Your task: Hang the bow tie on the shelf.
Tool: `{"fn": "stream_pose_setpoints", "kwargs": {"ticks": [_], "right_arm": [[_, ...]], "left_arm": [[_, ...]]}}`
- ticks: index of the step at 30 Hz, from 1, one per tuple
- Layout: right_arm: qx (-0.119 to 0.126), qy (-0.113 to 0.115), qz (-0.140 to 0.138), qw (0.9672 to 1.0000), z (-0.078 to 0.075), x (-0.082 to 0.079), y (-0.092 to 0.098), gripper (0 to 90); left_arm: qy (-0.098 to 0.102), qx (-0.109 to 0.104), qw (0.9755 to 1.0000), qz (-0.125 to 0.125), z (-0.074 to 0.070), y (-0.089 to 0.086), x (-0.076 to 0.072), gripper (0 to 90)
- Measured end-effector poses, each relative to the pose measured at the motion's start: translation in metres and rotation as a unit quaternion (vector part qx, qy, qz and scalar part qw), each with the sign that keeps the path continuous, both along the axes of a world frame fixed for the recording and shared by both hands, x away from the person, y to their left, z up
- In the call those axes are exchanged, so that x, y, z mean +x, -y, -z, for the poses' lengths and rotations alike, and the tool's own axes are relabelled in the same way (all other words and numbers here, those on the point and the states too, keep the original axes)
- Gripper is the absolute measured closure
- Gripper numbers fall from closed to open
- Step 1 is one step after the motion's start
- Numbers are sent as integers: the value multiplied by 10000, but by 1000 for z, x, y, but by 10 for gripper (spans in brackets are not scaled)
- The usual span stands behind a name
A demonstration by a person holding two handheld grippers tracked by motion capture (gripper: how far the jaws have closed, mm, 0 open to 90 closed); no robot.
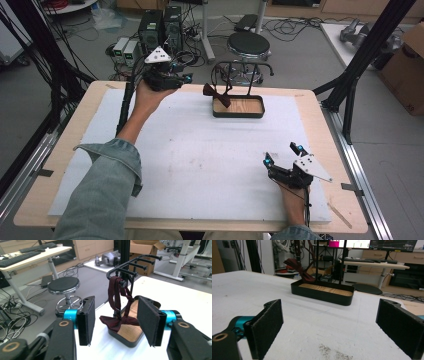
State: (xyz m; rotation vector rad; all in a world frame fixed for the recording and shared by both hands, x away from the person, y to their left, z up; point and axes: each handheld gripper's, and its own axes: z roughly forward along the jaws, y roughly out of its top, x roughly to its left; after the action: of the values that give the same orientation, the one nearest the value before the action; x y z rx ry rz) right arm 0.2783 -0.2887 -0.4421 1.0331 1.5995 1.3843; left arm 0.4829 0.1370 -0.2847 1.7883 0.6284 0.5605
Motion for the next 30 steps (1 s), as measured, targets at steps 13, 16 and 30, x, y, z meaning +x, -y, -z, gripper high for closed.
{"fn": "stream_pose_setpoints", "kwargs": {"ticks": [13,16,30], "right_arm": [[-52,-27,35,10000,0,0,-1,65],[-106,-15,45,9999,0,0,-2,65],[-106,-54,74,9999,0,0,-2,65]], "left_arm": [[91,-206,9996,-190,4,-49,-41,405],[107,-258,9993,-238,9,-64,-55,391],[52,-466,9983,-355,39,-112,-108,341]]}}
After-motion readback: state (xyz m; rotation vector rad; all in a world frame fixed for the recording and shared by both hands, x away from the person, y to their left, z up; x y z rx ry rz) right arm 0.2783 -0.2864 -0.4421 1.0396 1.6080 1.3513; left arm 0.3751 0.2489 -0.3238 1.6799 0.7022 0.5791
